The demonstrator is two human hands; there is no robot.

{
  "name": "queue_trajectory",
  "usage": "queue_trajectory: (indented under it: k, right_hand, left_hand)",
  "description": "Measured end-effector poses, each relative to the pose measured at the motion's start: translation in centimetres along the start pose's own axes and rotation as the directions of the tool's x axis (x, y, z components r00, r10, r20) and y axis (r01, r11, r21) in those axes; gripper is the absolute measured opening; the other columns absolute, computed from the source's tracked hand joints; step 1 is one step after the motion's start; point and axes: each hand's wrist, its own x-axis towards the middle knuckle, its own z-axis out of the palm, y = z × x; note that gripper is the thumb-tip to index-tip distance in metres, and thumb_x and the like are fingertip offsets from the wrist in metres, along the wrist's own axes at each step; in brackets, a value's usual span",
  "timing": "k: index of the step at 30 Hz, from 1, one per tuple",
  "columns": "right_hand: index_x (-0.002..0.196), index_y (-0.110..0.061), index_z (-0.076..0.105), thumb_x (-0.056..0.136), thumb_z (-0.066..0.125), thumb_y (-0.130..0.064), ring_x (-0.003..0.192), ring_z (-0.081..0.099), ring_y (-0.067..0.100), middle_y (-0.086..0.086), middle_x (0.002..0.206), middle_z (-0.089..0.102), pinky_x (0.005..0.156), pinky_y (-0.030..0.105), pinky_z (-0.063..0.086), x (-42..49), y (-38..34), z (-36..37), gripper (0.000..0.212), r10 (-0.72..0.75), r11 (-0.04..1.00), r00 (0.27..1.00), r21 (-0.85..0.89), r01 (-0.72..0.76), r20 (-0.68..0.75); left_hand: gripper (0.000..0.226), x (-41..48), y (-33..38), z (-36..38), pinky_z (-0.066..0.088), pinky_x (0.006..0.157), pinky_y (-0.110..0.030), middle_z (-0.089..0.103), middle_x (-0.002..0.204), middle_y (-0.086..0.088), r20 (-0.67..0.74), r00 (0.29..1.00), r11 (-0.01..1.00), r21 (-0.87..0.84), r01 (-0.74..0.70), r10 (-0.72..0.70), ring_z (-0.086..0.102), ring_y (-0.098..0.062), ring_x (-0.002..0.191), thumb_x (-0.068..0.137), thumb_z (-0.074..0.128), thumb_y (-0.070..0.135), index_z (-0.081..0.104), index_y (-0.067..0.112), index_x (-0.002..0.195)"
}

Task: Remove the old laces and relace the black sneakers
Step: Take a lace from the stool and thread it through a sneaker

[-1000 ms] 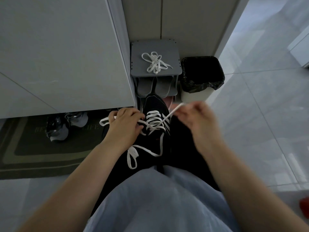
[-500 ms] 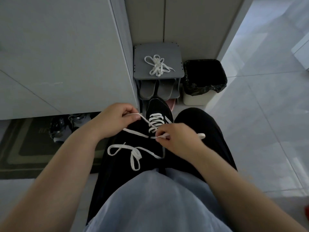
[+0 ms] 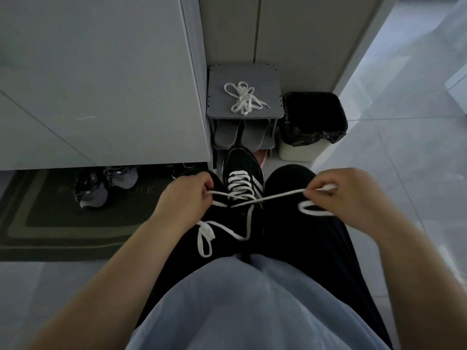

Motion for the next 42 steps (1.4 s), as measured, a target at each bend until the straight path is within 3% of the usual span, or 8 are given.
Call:
queue_trajectory:
  k: [8, 11, 15, 21, 29, 33, 36, 42]
  right_hand:
    - [0.074, -0.018, 0.068, 0.080, 0.071, -0.020, 0.062, 0.056, -0.007, -0.011, 0.063, 0.063, 0.051, 0.003, 0.038, -1.0, 2.4, -2.5, 0.007, 0.234, 0.961, 0.876, 0.240, -0.141, -0.423]
    - [0.074, -0.015, 0.069, 0.081, 0.070, -0.019, 0.055, 0.055, -0.001, -0.008, 0.063, 0.061, 0.053, 0.018, 0.037, -1.0, 2.8, -2.1, 0.009, 0.307, 0.937, 0.865, 0.286, -0.201, -0.397]
    - [0.070, -0.015, 0.068, 0.082, 0.070, -0.020, 0.061, 0.056, 0.010, -0.005, 0.064, 0.062, 0.055, 0.020, 0.037, -0.9, 2.4, -0.9, 0.013, 0.336, 0.925, 0.913, 0.266, -0.272, -0.231]
    - [0.073, -0.017, 0.064, 0.086, 0.065, -0.023, 0.059, 0.052, 0.006, -0.008, 0.060, 0.056, 0.054, 0.020, 0.035, -0.7, 0.4, 1.1, 0.014, 0.252, 0.947, 0.949, 0.250, -0.202, -0.189]
    - [0.076, -0.029, 0.049, 0.092, 0.053, -0.028, 0.058, 0.045, 0.009, -0.004, 0.064, 0.050, 0.060, 0.025, 0.039, -1.0, 0.4, 0.5, 0.017, 0.409, 0.831, 0.705, 0.556, -0.024, -0.580]
    - [0.081, -0.026, 0.058, 0.091, 0.058, -0.026, 0.060, 0.052, 0.001, -0.010, 0.065, 0.055, 0.056, 0.016, 0.040, -0.6, 0.7, 0.9, 0.010, 0.293, 0.917, 0.893, 0.364, -0.161, -0.343]
    - [0.116, -0.022, 0.058, 0.094, 0.052, -0.026, 0.086, 0.062, 0.014, -0.002, 0.088, 0.065, 0.072, 0.029, 0.046, -0.7, 1.1, 1.9, 0.023, 0.242, 0.958, 0.962, 0.192, -0.215, -0.126]
    - [0.132, -0.019, 0.051, 0.097, 0.041, -0.008, 0.085, 0.057, 0.011, -0.005, 0.092, 0.061, 0.076, 0.018, 0.038, -0.8, -0.6, 4.8, 0.038, -0.088, 0.993, 0.994, 0.081, 0.083, 0.057]
  left_hand:
    - [0.028, 0.1, 1.4, 1.4, 0.035, 0.075, -0.023, 0.048, 0.090, 0.009, 0.010, 0.997, 0.997, 0.027, -0.076, 0.076, 0.044, -0.012, 0.088, 0.084, 0.064, 0.034, 0.054, 0.021, 0.107]
    - [0.021, -1.2, 2.1, 0.7, 0.033, 0.068, -0.019, 0.054, 0.081, 0.011, -0.010, 0.987, 0.986, -0.044, -0.163, 0.163, 0.045, -0.008, 0.080, 0.083, 0.063, 0.040, 0.055, 0.023, 0.092]
    - [0.043, -3.0, 1.7, 0.7, 0.028, 0.083, -0.021, 0.055, 0.096, 0.019, 0.175, 0.947, 0.960, 0.028, -0.279, 0.270, 0.041, -0.004, 0.096, 0.074, 0.053, 0.063, 0.058, 0.032, 0.102]
    - [0.024, -2.9, 0.1, 0.9, 0.025, 0.083, -0.021, 0.064, 0.093, 0.018, 0.269, 0.901, 0.931, 0.038, -0.364, 0.341, 0.042, -0.004, 0.094, 0.084, 0.056, 0.048, 0.069, 0.034, 0.098]
    - [0.005, -0.8, -2.6, -3.2, 0.035, 0.073, -0.016, 0.058, 0.074, 0.026, 0.024, 0.985, 0.984, -0.053, -0.171, 0.173, 0.045, 0.000, 0.081, 0.080, 0.065, 0.034, 0.069, 0.036, 0.082]
    - [0.006, -0.6, -3.3, -3.5, 0.037, 0.082, -0.029, 0.057, 0.078, 0.022, 0.002, 0.998, 0.998, 0.010, -0.057, 0.057, 0.046, -0.011, 0.089, 0.084, 0.064, 0.027, 0.068, 0.031, 0.086]
    - [0.025, -0.6, -2.6, -2.7, 0.033, 0.095, -0.041, 0.057, 0.103, 0.006, -0.040, 0.998, 0.994, 0.090, 0.060, -0.056, 0.045, -0.024, 0.108, 0.086, 0.058, 0.017, 0.063, 0.028, 0.108]
    - [0.022, -1.5, 3.3, 0.9, 0.037, 0.084, -0.032, 0.056, 0.095, 0.006, 0.048, 0.986, 0.987, -0.043, -0.156, 0.158, 0.046, -0.016, 0.095, 0.088, 0.056, 0.035, 0.068, 0.030, 0.106]
